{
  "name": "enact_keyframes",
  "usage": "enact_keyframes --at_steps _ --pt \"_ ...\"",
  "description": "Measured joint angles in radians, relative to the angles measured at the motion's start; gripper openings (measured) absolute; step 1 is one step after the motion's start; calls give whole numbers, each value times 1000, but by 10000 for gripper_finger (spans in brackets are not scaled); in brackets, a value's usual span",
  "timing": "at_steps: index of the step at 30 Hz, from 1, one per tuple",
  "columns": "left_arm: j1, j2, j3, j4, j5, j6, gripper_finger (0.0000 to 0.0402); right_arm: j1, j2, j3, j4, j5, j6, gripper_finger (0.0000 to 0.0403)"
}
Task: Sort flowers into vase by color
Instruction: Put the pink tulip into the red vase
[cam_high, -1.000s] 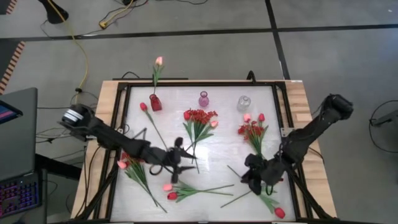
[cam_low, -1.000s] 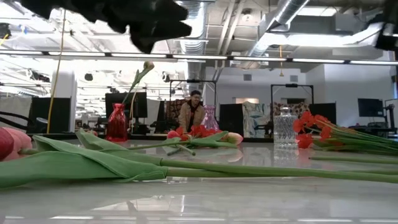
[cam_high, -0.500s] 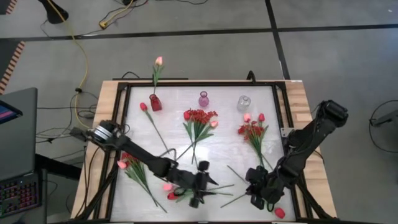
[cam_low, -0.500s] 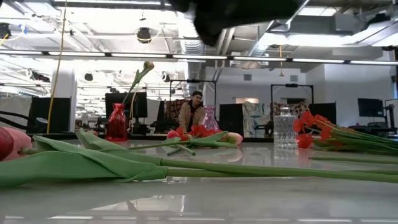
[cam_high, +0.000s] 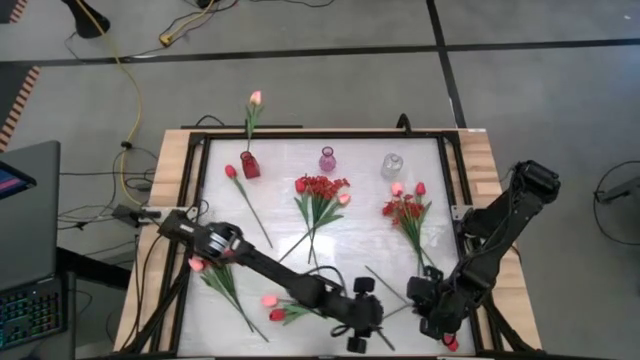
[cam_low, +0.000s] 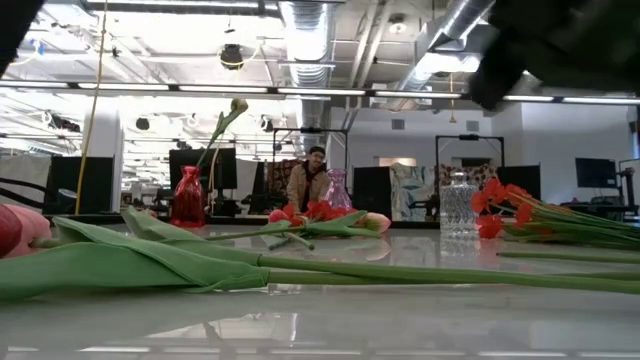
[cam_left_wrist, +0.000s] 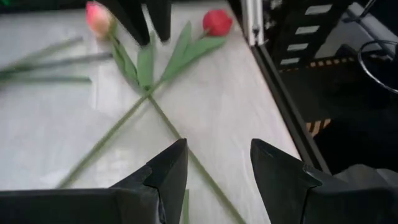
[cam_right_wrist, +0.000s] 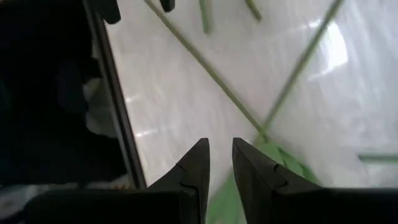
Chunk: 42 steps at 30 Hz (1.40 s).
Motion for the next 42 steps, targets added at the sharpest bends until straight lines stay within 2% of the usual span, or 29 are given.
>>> enact_keyframes --at_steps 4,10,18,42 --pt "1 108 146 -29 8 -49 164 19 0 0 -31 0 4 97" --pt "22 213 247 -47 4 -80 164 24 0 0 -48 0 16 97" --pt "42 225 238 -80 -52 -97 164 23 0 0 -47 2 16 97" --pt "18 238 237 -84 -92 -87 164 20 0 0 -47 6 16 97"
